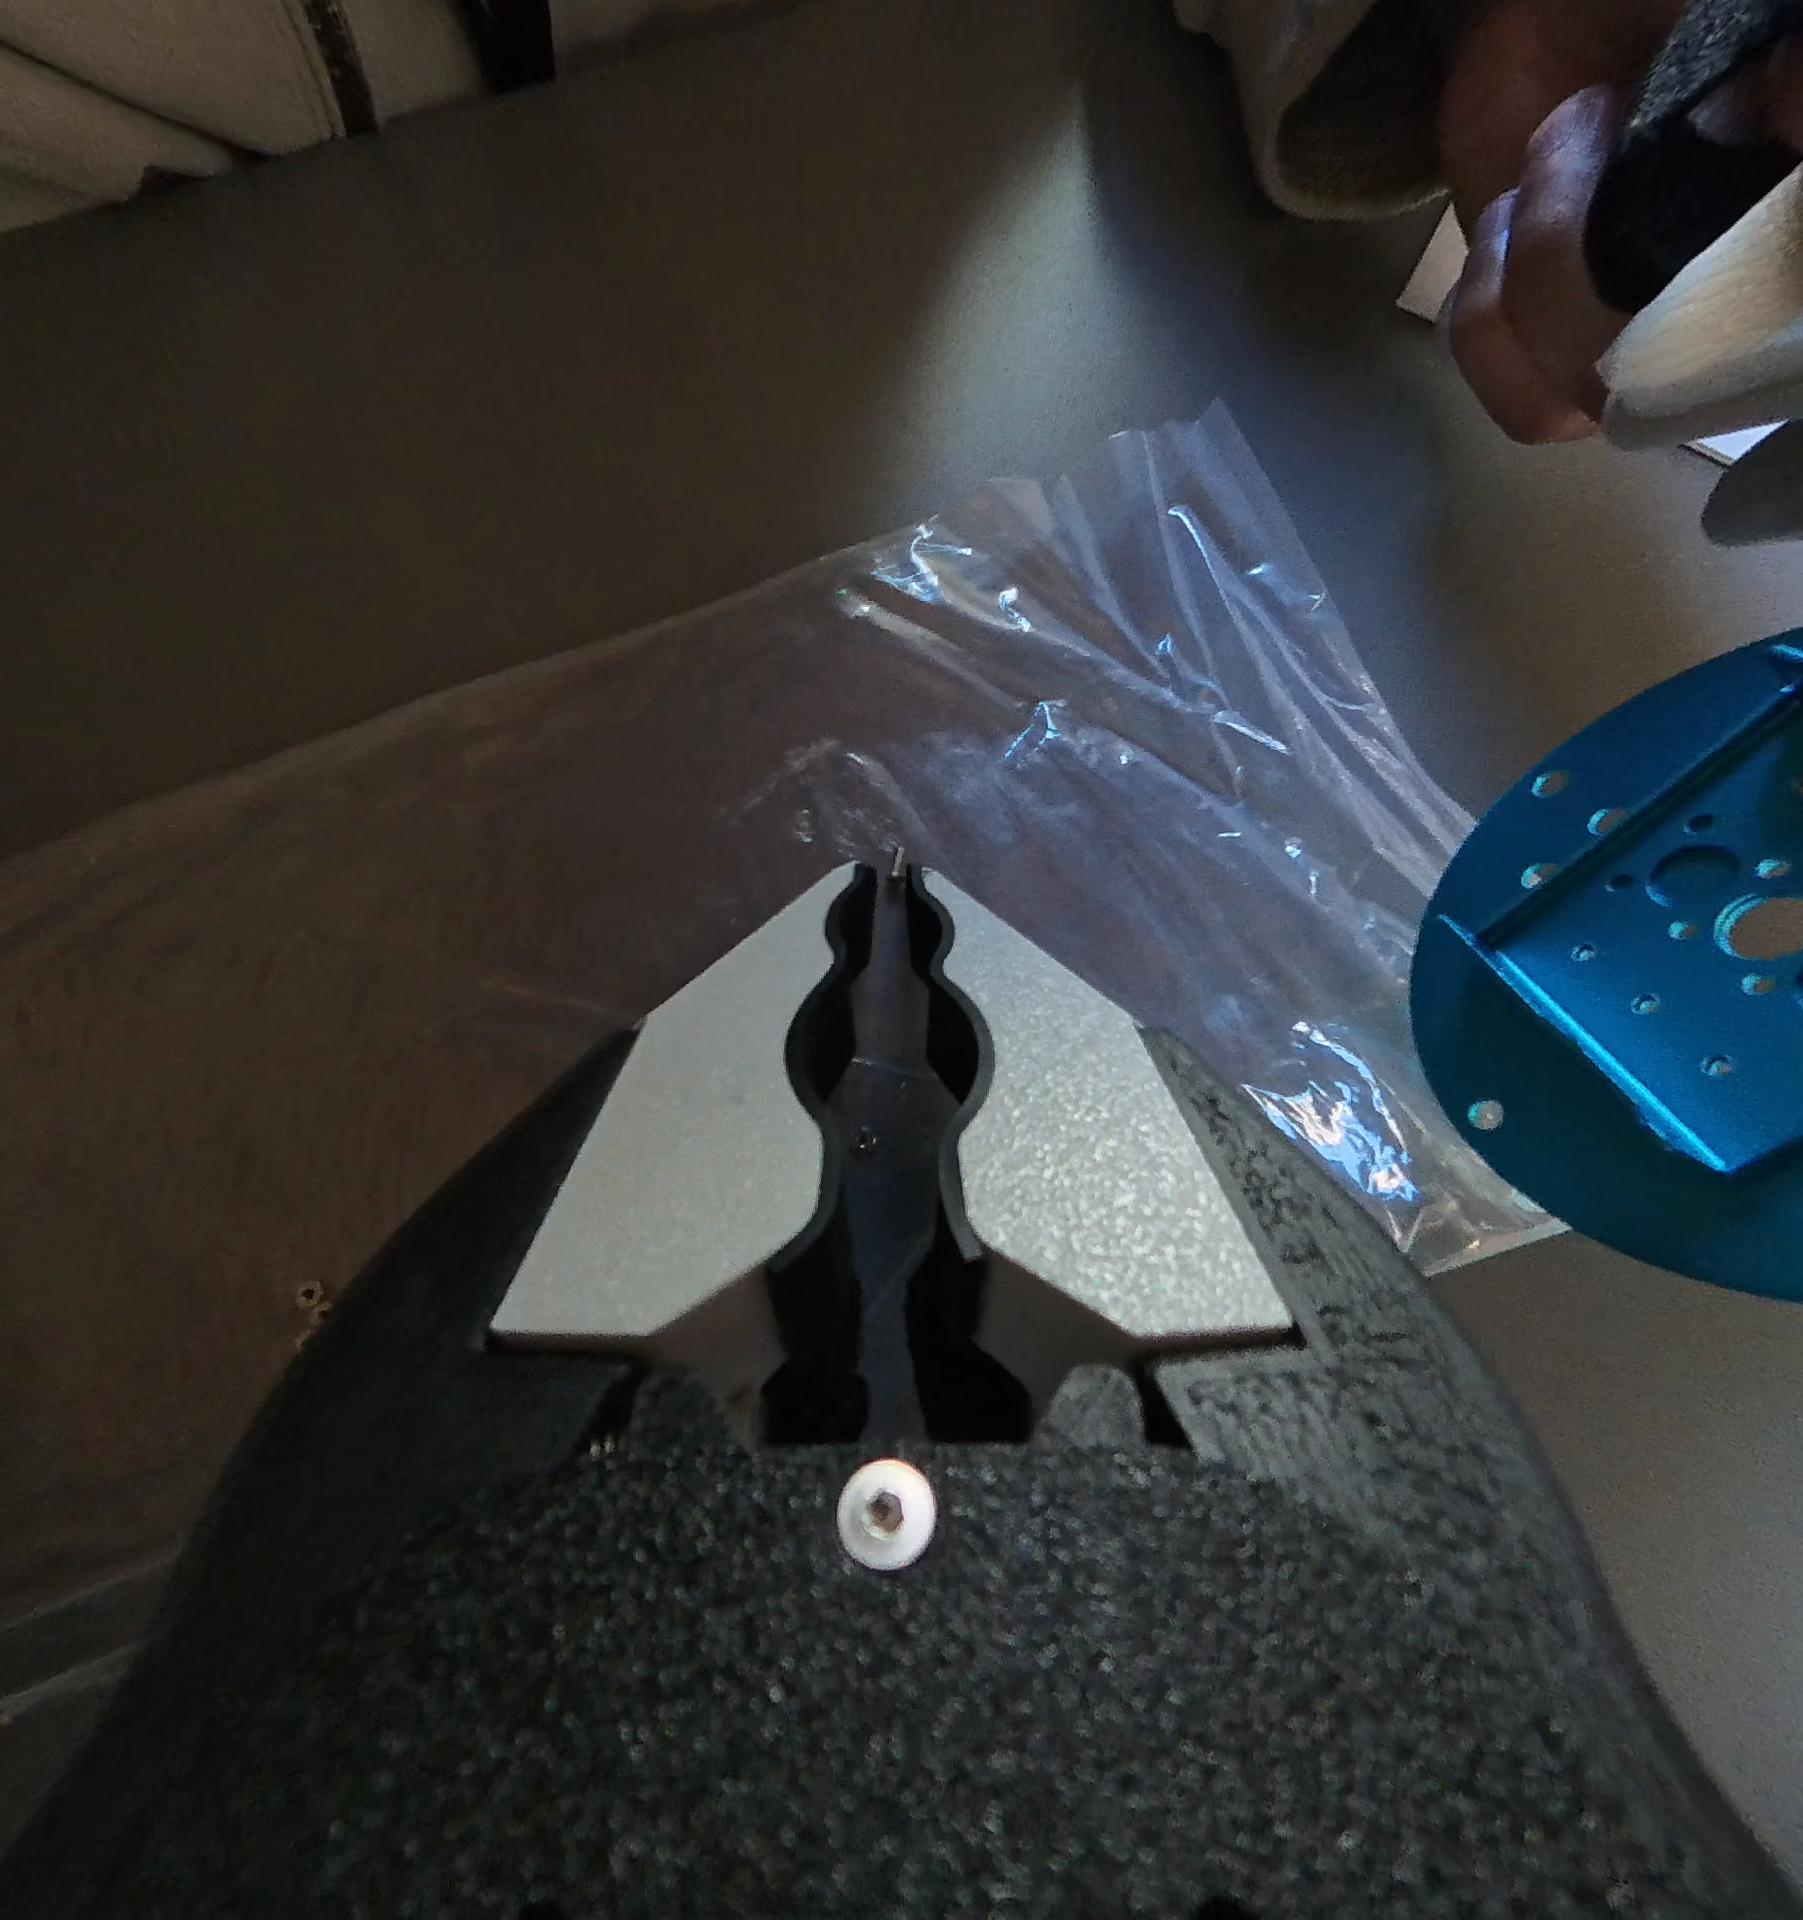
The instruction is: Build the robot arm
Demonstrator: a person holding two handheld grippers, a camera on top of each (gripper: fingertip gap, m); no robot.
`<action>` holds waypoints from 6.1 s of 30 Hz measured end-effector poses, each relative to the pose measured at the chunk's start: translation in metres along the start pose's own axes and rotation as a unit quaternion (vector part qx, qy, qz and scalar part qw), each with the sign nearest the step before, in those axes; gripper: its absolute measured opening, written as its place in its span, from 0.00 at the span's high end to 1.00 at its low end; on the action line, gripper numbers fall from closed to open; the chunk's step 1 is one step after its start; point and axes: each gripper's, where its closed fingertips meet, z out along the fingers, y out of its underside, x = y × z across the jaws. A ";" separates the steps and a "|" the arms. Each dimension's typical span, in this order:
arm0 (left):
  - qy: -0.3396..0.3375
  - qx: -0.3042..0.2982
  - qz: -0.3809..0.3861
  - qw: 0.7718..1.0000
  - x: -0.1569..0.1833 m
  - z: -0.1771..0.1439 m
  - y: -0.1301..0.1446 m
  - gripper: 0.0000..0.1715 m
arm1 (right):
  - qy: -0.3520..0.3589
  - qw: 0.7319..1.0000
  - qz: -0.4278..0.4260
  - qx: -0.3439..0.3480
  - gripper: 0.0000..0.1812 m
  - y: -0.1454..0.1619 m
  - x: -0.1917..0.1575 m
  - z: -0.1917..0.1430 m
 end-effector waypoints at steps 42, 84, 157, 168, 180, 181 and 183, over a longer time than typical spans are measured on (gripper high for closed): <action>-0.006 -0.003 -0.001 1.000 -0.003 0.001 0.002 1.00 | 0.065 0.988 0.133 -0.032 1.00 0.002 0.003 -0.005; -0.006 -0.001 0.006 1.000 0.000 0.000 0.000 1.00 | 0.136 0.979 0.141 -0.053 0.96 0.000 0.000 -0.009; 0.092 0.007 -0.192 0.977 0.007 0.000 0.002 1.00 | 0.479 0.847 -0.155 -0.171 1.00 -0.042 0.065 -0.074; 0.145 0.012 -0.329 0.933 0.009 0.002 0.007 1.00 | 0.528 0.766 -0.233 -0.284 1.00 -0.049 0.080 -0.081; 0.113 0.066 -0.359 0.924 0.004 0.004 0.003 1.00 | 0.572 0.736 -0.054 -0.359 1.00 -0.045 0.096 -0.077; 0.110 0.071 -0.361 0.923 0.004 0.004 0.003 1.00 | 0.579 0.732 -0.041 -0.357 1.00 -0.045 0.097 -0.077; 0.102 0.081 -0.367 0.921 0.003 0.003 0.002 1.00 | 0.591 0.723 -0.009 -0.357 1.00 -0.043 0.098 -0.077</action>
